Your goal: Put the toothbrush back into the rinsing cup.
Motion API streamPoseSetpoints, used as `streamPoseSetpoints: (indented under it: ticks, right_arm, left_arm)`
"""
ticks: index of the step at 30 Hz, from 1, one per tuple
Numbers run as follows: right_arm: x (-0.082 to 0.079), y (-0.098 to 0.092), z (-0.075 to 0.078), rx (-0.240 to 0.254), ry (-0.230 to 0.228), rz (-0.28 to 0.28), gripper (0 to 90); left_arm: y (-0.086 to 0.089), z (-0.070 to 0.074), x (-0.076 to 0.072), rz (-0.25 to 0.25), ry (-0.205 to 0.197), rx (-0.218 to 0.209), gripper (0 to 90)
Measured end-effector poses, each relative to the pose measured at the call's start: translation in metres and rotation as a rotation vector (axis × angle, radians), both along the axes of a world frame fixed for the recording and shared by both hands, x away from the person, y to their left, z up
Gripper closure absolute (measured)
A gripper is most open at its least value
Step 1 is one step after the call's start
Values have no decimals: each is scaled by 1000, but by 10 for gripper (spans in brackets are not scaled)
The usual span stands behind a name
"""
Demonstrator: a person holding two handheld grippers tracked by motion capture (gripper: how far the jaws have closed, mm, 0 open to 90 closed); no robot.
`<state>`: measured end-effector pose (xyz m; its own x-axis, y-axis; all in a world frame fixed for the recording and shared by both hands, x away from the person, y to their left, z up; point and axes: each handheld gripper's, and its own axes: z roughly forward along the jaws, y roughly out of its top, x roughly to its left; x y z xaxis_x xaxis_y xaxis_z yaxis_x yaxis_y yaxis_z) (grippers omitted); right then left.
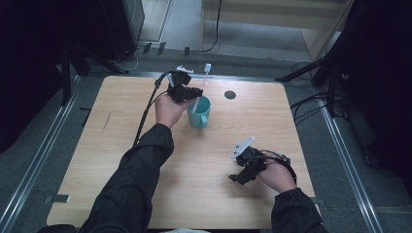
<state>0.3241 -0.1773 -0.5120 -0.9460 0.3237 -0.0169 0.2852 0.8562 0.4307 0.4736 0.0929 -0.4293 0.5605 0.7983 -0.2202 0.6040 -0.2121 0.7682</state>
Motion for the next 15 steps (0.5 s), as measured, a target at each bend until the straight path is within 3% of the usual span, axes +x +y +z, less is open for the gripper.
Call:
streamPoseSetpoints:
  ticks: [6,15]
  right_arm:
    - [0,0,0,-2,2,2,204]
    - [0,1,0,-4,3,4,204]
  left_arm:
    - [3,-8,-8,19,-25,-20,784]
    - [3,-19,-13,13,-11,-23,782]
